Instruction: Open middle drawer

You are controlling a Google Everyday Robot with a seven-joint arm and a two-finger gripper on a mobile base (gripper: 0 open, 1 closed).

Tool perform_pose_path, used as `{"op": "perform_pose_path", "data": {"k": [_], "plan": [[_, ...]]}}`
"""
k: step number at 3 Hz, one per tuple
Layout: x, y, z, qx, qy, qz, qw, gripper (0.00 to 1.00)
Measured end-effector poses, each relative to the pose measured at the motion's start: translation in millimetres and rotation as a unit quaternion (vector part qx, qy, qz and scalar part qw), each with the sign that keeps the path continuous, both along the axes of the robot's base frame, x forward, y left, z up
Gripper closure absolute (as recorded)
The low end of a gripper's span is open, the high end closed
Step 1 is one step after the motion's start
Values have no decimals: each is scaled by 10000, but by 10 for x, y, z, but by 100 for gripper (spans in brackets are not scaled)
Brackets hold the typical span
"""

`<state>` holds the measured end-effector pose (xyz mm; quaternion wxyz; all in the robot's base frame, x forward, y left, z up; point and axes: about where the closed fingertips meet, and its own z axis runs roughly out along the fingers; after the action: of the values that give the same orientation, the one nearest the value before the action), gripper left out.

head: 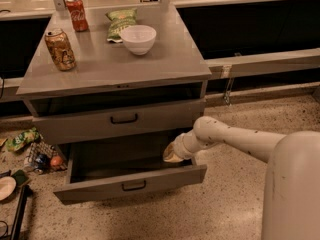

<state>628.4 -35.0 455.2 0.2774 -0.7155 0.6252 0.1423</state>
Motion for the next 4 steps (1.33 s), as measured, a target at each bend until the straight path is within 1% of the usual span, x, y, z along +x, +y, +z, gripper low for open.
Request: {"op": "perform_pose_path", "data": {"k": [1, 2, 3, 4], "plan": [[92, 73, -93, 26, -248, 141, 9996, 100], [102, 130, -290, 23, -204, 224, 9995, 100], [125, 203, -502, 29, -77, 293, 9995, 100], [90, 231, -654, -26, 103, 193, 9998, 100]]}}
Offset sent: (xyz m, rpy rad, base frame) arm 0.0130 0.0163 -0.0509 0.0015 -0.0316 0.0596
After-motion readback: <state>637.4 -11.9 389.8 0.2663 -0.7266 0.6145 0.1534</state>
